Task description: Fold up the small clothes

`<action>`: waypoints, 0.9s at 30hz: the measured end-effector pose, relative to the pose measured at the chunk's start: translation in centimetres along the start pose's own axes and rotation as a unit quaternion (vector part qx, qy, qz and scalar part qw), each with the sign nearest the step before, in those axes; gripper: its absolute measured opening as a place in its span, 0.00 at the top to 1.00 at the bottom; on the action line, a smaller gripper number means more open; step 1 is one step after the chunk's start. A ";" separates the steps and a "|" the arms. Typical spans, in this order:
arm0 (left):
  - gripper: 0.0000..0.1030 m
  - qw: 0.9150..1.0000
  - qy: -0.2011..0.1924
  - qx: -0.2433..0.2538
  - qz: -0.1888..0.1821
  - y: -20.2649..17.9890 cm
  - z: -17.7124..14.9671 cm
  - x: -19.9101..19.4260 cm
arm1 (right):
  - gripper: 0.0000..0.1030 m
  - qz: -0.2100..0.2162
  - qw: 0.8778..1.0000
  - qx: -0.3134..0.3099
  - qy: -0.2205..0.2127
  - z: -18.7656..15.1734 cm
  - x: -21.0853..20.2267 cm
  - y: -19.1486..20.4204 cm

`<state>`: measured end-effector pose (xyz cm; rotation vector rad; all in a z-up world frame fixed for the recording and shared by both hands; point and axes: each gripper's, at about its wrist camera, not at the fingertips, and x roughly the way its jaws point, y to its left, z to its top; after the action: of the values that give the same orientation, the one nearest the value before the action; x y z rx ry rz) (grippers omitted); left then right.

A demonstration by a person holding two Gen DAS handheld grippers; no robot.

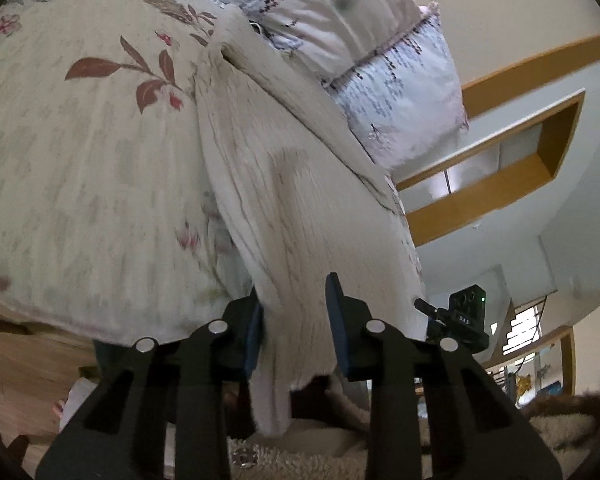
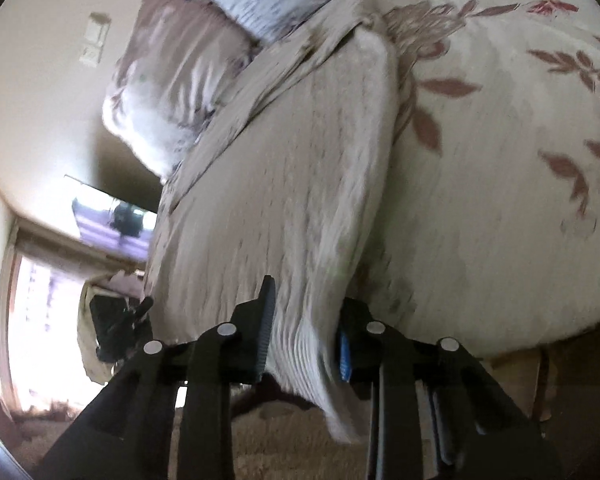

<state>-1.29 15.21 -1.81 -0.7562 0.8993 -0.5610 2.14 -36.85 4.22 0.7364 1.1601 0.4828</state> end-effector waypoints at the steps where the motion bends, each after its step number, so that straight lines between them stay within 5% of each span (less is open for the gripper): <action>1: 0.72 1.000 0.002 0.001 -0.003 -0.1 -0.3 -0.2 | 0.75 0.001 1.000 -0.006 0.003 -0.4 0.0 0.2; 6: 0.76 1.000 0.020 0.010 0.002 -0.5 -1.3 -0.3 | 0.75 -0.002 0.999 -0.033 0.017 -1.8 0.3 1.4; 11: 0.79 0.996 0.046 0.033 0.065 -1.2 -2.1 0.0 | 0.77 -0.011 0.999 -0.036 0.023 -2.0 0.4 1.8; 15: 0.55 0.997 0.036 0.016 0.073 -0.4 -2.1 -0.7 | 0.77 -0.017 0.999 -0.037 0.030 -2.1 0.5 2.0; 17: 0.56 0.997 0.036 0.007 0.065 0.0 -2.1 -0.7 | 0.77 -0.013 0.999 -0.031 0.032 -2.1 0.5 1.7; 20: 0.90 0.997 0.055 0.008 0.044 -0.1 -2.1 -0.1 | 0.79 -0.018 0.998 -0.040 0.034 -2.1 0.6 2.0; 22: 0.91 0.997 0.056 0.025 0.042 -0.8 -2.1 0.0 | 0.90 -0.023 0.998 -0.052 0.030 -2.0 0.6 2.4; 27: 0.93 0.997 0.030 0.053 0.040 -2.3 -0.9 -0.7 | 0.92 -0.025 0.996 -0.082 -0.029 -1.0 -1.2 3.9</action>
<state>-2.69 14.00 -0.03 -0.6081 0.9435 -0.5592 0.90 -34.75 7.65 0.5743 1.0678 0.5043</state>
